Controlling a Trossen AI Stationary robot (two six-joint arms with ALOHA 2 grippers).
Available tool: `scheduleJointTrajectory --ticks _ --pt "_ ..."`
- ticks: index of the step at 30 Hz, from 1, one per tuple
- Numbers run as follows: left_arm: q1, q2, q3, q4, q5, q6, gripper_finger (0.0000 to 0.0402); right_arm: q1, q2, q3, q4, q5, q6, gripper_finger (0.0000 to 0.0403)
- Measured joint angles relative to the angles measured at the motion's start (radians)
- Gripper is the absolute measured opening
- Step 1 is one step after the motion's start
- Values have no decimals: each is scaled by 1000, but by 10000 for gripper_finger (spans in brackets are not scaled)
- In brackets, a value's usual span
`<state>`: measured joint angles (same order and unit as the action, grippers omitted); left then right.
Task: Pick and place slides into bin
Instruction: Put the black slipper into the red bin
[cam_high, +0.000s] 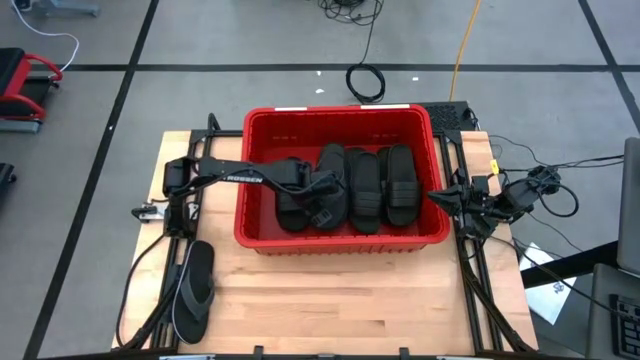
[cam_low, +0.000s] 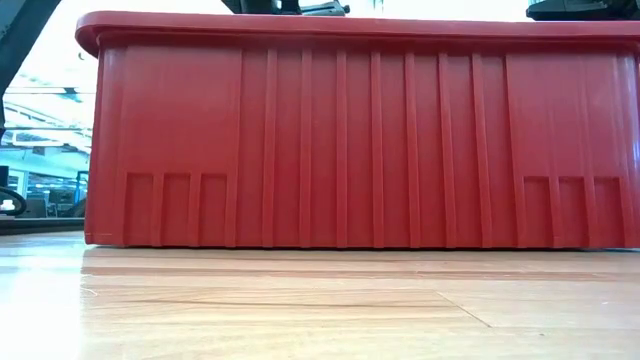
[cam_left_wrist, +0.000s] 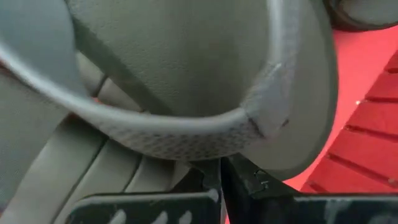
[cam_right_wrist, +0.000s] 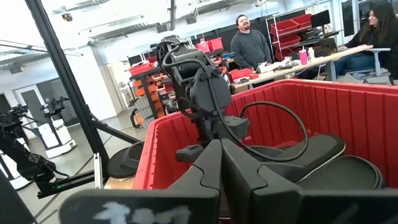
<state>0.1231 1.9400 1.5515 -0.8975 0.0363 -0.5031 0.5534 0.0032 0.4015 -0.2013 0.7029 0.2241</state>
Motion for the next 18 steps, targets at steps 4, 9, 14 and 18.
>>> scheduleJointTrajectory --ticks 4,9,14,18 --pt "-1 0 0 6 0 0 0 0 0 0 0 0 0 0" --pt "-1 0 19 -26 0 59 0 0 0 0 -1 0 0 0" --pt "-8 -15 122 -178 -37 129 0 0 0 0 0 0 0 0" --pt "-6 -19 241 -334 -101 137 0 0 0 0 0 0 3 0"
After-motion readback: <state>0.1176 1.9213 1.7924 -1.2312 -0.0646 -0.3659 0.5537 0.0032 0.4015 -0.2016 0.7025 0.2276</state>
